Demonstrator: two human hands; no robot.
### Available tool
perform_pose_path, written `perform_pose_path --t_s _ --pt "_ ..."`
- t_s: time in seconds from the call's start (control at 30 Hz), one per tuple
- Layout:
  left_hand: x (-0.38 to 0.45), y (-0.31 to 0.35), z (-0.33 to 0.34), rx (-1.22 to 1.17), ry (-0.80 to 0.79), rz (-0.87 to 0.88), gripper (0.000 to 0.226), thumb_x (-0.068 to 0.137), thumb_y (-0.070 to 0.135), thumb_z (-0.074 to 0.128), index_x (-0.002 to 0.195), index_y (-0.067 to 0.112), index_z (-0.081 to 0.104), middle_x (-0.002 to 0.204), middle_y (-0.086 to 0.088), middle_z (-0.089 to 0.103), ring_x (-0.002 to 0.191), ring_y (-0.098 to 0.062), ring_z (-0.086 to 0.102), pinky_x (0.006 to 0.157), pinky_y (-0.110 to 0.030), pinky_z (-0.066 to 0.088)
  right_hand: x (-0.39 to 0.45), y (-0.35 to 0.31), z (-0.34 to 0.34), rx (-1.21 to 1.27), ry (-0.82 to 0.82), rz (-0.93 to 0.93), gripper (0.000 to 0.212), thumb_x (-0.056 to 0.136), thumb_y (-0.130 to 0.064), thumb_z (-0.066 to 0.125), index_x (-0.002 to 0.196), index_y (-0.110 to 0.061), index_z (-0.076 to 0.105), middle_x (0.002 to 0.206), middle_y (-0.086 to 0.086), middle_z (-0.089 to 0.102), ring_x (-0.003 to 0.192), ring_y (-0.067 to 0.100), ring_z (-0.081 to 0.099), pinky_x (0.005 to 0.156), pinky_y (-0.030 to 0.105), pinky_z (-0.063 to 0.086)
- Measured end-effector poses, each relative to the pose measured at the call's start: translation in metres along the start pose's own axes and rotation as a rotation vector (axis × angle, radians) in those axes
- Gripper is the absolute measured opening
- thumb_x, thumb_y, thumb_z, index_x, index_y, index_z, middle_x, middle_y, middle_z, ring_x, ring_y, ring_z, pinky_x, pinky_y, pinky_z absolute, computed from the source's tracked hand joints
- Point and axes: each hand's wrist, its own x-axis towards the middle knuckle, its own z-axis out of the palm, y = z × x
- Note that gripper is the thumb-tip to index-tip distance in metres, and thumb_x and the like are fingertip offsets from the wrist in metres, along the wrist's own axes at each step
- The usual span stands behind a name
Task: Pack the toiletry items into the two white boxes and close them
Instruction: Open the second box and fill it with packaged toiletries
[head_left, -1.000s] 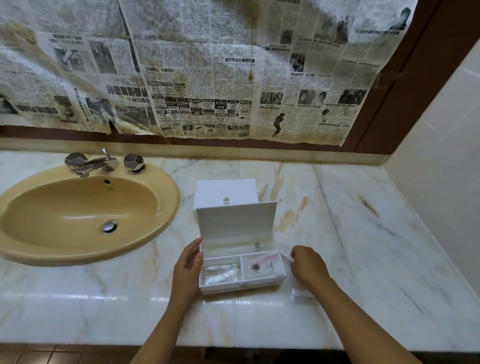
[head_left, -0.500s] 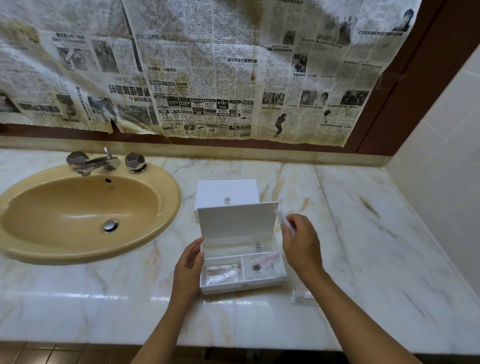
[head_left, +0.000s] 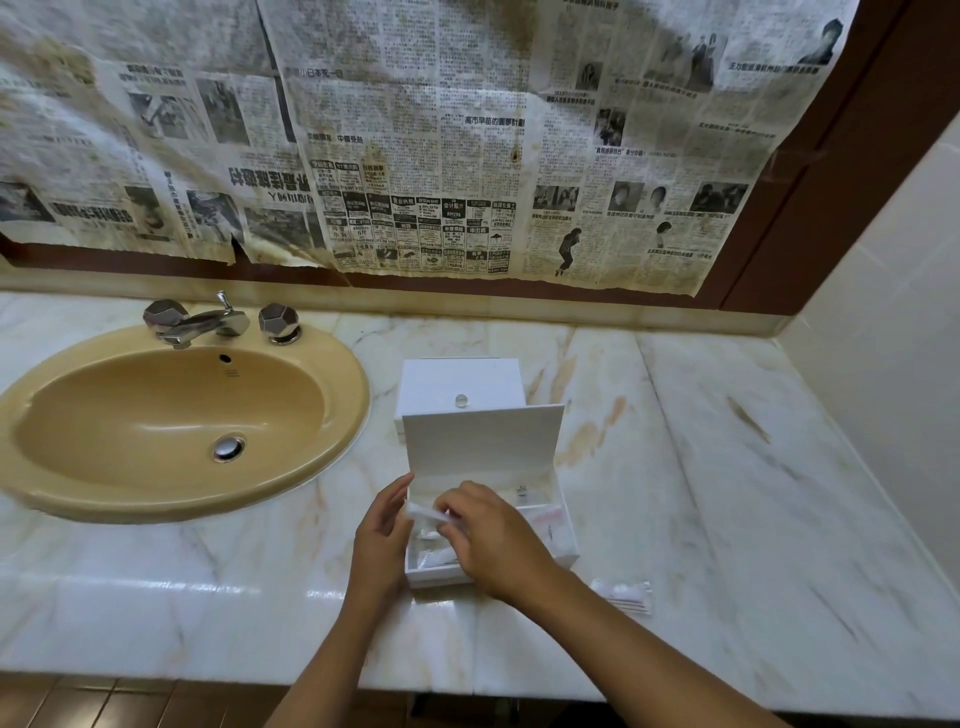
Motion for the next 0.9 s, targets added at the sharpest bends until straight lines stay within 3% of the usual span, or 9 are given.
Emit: perform_pose_path --t_s 0.1,0.23,0.37,0.47,0.6,0.7,0.83,0.9 --pt "0.001 -0.003 -0.001 -0.017 -0.002 -0.011 0.037 0.095 0.000 0.052 0.123 0.022 0.059 0.115 0.010 0.063 0.095 0.010 0.063 0.070 -0.006 0.049 -0.002 0.000 0.005 -0.041 -0.068 0.055 0.022 0.096 -0.023 0.053 0.115 -0.017 0.062 0.112 0.001 0.059 0.103 0.016 0.051 0.091 0.031 0.045" --pt "0.001 -0.003 -0.001 -0.037 0.006 -0.014 0.033 0.096 0.004 0.052 0.124 0.022 0.059 0.115 0.010 0.064 0.097 0.002 0.065 0.070 -0.008 0.050 -0.001 0.002 0.004 -0.050 -0.081 0.100 0.026 0.096 -0.023 0.053 0.121 -0.020 0.062 0.116 0.001 0.062 0.106 0.016 0.051 0.094 0.031 0.044" --pt "0.001 -0.002 0.000 -0.036 0.007 0.002 0.033 0.096 0.000 0.050 0.121 0.019 0.059 0.113 0.011 0.063 0.094 0.014 0.062 0.070 -0.004 0.047 0.000 0.002 0.003 -0.018 -0.076 0.105 0.028 0.092 -0.023 0.060 0.120 -0.020 0.062 0.117 0.000 0.061 0.107 0.016 0.052 0.094 0.027 0.042" --pt "0.002 -0.002 0.000 -0.028 0.003 0.011 0.034 0.095 -0.002 0.050 0.119 0.021 0.059 0.112 0.014 0.062 0.092 0.015 0.061 0.069 -0.003 0.046 0.000 0.001 0.004 0.013 -0.079 0.116 0.028 0.091 -0.024 0.062 0.118 -0.020 0.062 0.115 0.000 0.061 0.104 0.017 0.055 0.093 0.028 0.044" --pt "0.003 -0.005 -0.001 0.003 0.010 0.023 0.033 0.097 0.003 0.050 0.120 0.025 0.058 0.112 0.014 0.062 0.098 0.001 0.062 0.070 -0.002 0.046 0.000 -0.001 0.004 0.036 -0.029 0.148 0.026 0.097 -0.027 0.052 0.122 -0.025 0.053 0.111 0.000 0.065 0.099 0.017 0.059 0.090 0.031 0.050" --pt "0.005 -0.007 -0.001 0.011 0.010 0.023 0.031 0.098 0.004 0.049 0.121 0.024 0.057 0.113 0.012 0.061 0.096 0.010 0.061 0.071 -0.002 0.045 0.000 -0.001 0.004 0.010 0.007 0.154 0.013 0.098 -0.028 0.049 0.110 -0.024 0.047 0.101 0.002 0.066 0.088 0.019 0.060 0.080 0.035 0.054" --pt "0.006 -0.010 -0.001 0.023 -0.001 0.025 0.033 0.097 0.002 0.049 0.123 0.021 0.057 0.115 0.009 0.061 0.095 0.016 0.059 0.071 -0.002 0.046 0.001 0.002 0.005 -0.032 0.078 0.112 0.012 0.096 -0.026 0.052 0.101 -0.017 0.059 0.102 0.000 0.057 0.094 0.016 0.051 0.087 0.034 0.048" --pt "0.007 -0.011 -0.001 0.032 0.001 0.032 0.033 0.098 0.003 0.049 0.124 0.020 0.057 0.116 0.008 0.061 0.097 0.011 0.061 0.071 -0.002 0.046 0.002 0.002 0.006 -0.059 0.100 0.091 0.018 0.097 -0.023 0.051 0.103 -0.013 0.064 0.105 0.001 0.055 0.098 0.016 0.049 0.090 0.031 0.045"
